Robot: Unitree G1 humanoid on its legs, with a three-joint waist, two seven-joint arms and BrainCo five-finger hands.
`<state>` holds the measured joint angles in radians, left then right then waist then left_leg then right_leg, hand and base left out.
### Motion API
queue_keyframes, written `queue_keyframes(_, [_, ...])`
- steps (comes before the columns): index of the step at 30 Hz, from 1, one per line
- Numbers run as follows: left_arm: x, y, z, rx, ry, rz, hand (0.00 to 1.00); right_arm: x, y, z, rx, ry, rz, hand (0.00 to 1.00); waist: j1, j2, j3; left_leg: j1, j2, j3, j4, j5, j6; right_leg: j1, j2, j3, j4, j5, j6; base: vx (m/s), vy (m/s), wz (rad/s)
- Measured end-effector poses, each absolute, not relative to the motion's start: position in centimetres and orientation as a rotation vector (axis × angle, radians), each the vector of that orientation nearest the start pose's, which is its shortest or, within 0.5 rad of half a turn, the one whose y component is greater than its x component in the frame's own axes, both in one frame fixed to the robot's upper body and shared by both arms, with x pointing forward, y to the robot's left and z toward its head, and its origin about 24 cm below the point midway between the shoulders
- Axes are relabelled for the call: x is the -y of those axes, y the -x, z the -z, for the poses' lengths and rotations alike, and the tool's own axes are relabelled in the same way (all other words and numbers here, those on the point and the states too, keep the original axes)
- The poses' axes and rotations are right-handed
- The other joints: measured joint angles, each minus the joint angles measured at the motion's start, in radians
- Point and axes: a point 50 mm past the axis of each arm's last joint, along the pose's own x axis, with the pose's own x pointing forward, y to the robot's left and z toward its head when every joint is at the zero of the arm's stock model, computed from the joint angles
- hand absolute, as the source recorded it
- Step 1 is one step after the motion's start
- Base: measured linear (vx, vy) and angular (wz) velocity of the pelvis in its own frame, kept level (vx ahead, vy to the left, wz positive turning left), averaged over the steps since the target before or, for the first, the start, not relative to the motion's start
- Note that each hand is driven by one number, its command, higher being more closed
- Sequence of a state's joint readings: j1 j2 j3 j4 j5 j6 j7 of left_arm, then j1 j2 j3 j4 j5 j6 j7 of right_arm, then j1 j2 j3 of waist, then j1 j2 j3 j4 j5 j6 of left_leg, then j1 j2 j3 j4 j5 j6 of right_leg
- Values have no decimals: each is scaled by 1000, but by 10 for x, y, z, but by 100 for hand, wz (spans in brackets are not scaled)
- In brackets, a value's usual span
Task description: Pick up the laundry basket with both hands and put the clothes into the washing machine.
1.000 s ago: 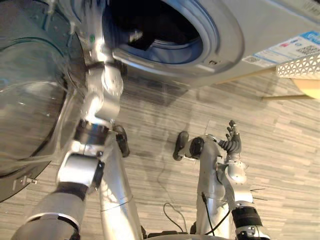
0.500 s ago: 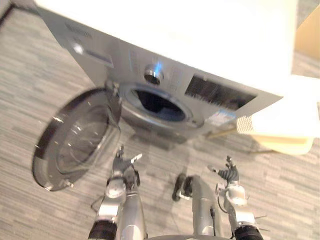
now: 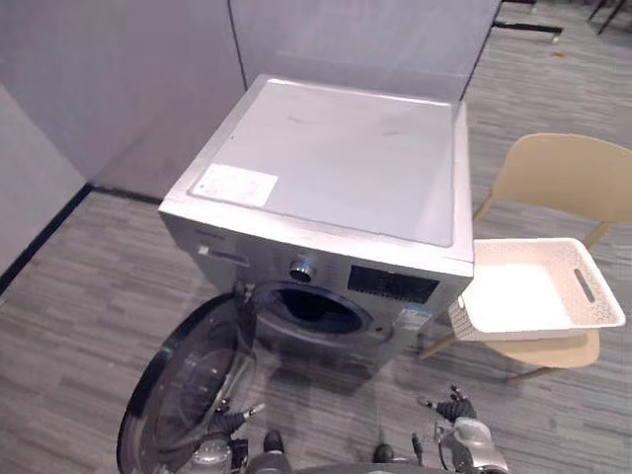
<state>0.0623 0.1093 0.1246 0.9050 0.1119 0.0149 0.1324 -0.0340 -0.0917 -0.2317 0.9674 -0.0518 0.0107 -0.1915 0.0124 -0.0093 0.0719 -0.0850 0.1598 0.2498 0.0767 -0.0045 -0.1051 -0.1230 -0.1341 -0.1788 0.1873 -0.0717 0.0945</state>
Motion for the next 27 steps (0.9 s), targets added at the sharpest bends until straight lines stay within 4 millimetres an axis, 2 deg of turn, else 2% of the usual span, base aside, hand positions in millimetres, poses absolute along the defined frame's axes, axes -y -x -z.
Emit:
queue_keyframes(2, [-217,-137,138,-948,-213,-247,0,221,-150,137,-939,119,386,0,1,-3,20,-16,-3,-9,34,-16,22,-26,-10,1,58,1,1,-158,54,9])
queue_keyframes(3, [-220,-139,137,-944,-218,-251,0,218,-149,138,-944,123,372,0,5,-7,22,-37,-7,-23,41,-35,45,-7,-9,17,15,21,24,-168,70,8])
queue_keyframes(4, [-221,-139,137,-943,-220,-255,0,217,-150,138,-941,123,365,0,1,9,28,-50,7,-21,45,-31,52,-6,-10,22,27,-1,34,-176,40,29])
queue_keyframes(5, [-221,-141,136,-936,-219,-256,0,216,-150,138,-941,122,363,0,-4,1,30,-63,-4,-33,49,-5,48,-29,-23,34,186,-82,31,-150,3,67])
queue_keyframes(6, [-221,-141,136,-931,-220,-259,0,216,-150,138,-952,127,360,0,4,-10,29,-62,-26,-57,44,21,52,-5,-27,52,339,-156,43,-90,-9,69])
queue_keyframes(7, [-222,-140,135,-929,-221,-264,0,215,-152,137,-945,126,359,0,11,-13,29,-70,-28,-59,50,26,51,14,-23,53,325,-170,33,-107,-45,29])
queue_keyframes(8, [-224,-138,135,-928,-224,-282,0,214,-163,133,-914,130,347,0,35,-14,28,-108,-24,-53,76,33,47,24,-7,50,235,-188,21,-137,-75,-17])
queue_keyframes(9, [-224,-137,135,-930,-220,-293,0,213,-172,129,-887,132,341,0,45,-6,30,-135,-19,-54,85,42,45,28,3,46,185,-193,13,-249,-135,-27])
queue_keyframes(10, [-221,-137,136,-930,-203,-296,0,215,-184,122,-842,136,343,0,58,14,35,-187,0,-61,89,69,37,28,30,37,101,-186,-13,-367,-137,12])
queue_keyframes(11, [-209,-141,137,-922,-168,-282,0,221,-190,117,-815,150,354,0,58,72,55,-226,20,-101,74,114,28,17,70,3,74,-147,-35,-381,-129,29])
queue_keyframes(12, [-203,-141,138,-922,-157,-274,0,222,-190,117,-821,154,356,0,58,89,62,-224,27,-113,35,151,20,9,81,-14,74,-138,-44,-396,-95,59])
queue_keyframes(13, [-197,-140,139,-927,-143,-260,0,223,-184,121,-850,144,370,0,55,86,69,-210,26,-118,-31,188,-1,-7,72,-47,74,-127,-61,-268,-71,65])
queue_keyframes(14, [-193,-139,140,-932,-131,-253,0,221,-175,126,-877,118,388,0,52,72,77,-210,12,-105,38,154,25,-21,45,-71,93,-126,-69,-234,-53,68])
queue_keyframes(15, [-192,-140,140,-930,-130,-251,0,221,-171,128,-889,114,399,0,52,55,85,-205,-4,-104,88,122,33,-23,24,-78,101,-127,-70,-178,-44,64])
queue_keyframes(16, [-192,-140,138,-918,-130,-250,0,222,-165,130,-903,110,416,0,40,30,96,-191,-23,-98,188,52,40,-24,-6,-91,105,-118,-70,-191,-8,56])
queue_keyframes(17, [-192,-141,136,-901,-134,-248,0,224,-160,132,-913,110,424,0,23,26,94,-171,-22,-100,260,-18,38,-26,-18,-102,93,-105,-68,-187,19,45])
queue_keyframes(19, [-191,-147,132,-871,-138,-242,0,228,-155,133,-924,117,434,0,23,35,89,-104,-22,-112,240,-95,28,-34,-18,-98,69,-78,-57,-155,140,11])
queue_keyframes(20, [-190,-153,127,-839,-146,-231,0,235,-152,132,-926,118,456,0,22,59,76,-56,-22,-121,125,-110,25,-41,-6,-96,46,-54,-42,-121,160,-2])
queue_keyframes(21, [-192,-160,123,-812,-161,-224,0,232,-151,134,-935,103,459,0,19,45,79,-45,-36,-121,85,-90,20,-40,-12,-93,28,-40,-29,-129,140,5])
queue_keyframes(23, [-198,-180,101,-685,-204,-216,0,227,-140,138,-962,82,467,0,5,18,54,-30,-70,-130,-9,-36,28,-5,-18,-108,-93,47,-16,-96,158,18])
queue_keyframes(27, [-210,-209,60,-466,-264,-246,0,235,-129,140,-980,99,485,0,-1,19,40,18,-112,-134,-65,-16,44,57,-40,-111,-176,96,3,-13,121,7])
